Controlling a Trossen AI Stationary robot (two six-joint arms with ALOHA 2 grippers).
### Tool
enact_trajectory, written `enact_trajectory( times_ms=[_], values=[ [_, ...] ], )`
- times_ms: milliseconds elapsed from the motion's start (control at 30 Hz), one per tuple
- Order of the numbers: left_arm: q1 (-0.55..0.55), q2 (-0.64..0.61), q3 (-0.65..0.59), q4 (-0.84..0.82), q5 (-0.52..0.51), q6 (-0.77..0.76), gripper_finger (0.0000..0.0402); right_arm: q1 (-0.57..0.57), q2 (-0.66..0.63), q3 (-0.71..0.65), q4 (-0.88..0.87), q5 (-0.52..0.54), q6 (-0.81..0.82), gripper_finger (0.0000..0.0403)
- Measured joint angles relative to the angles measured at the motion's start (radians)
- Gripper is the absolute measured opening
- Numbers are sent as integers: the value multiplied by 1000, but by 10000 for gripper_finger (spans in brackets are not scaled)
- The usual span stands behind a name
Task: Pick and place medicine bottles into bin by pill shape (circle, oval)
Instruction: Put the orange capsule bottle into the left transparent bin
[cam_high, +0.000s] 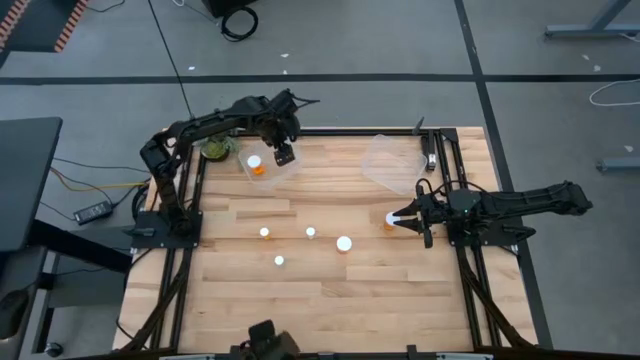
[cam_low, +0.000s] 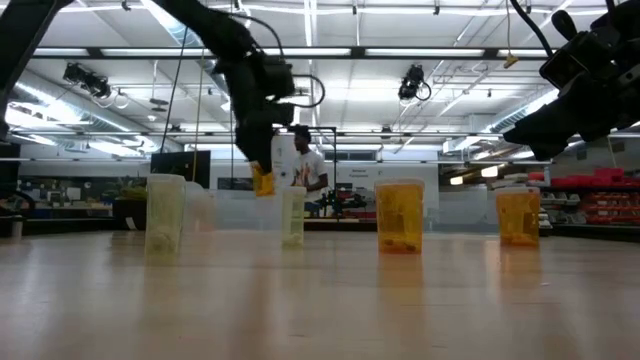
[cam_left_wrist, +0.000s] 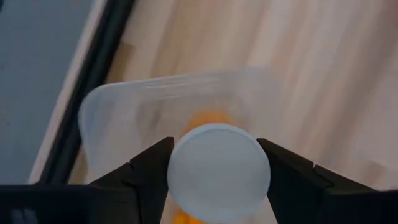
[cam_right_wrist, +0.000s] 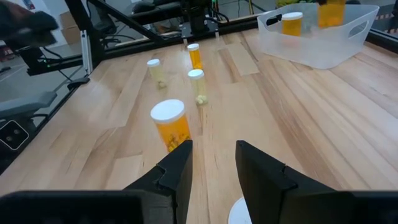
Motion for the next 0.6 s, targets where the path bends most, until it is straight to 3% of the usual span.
enact_trajectory(
  times_ms=[167, 433, 600],
  values=[
    [55, 1, -70, 80, 0, -8, 213, 0, 0, 0, 0, 0, 0, 129],
    [72, 1, -133, 156, 0, -39, 238, 0, 0, 0, 0, 0, 0, 129],
    [72, 1, -149, 170, -1, -44, 224, 0, 0, -1, 0, 0, 0, 129]
  ],
)
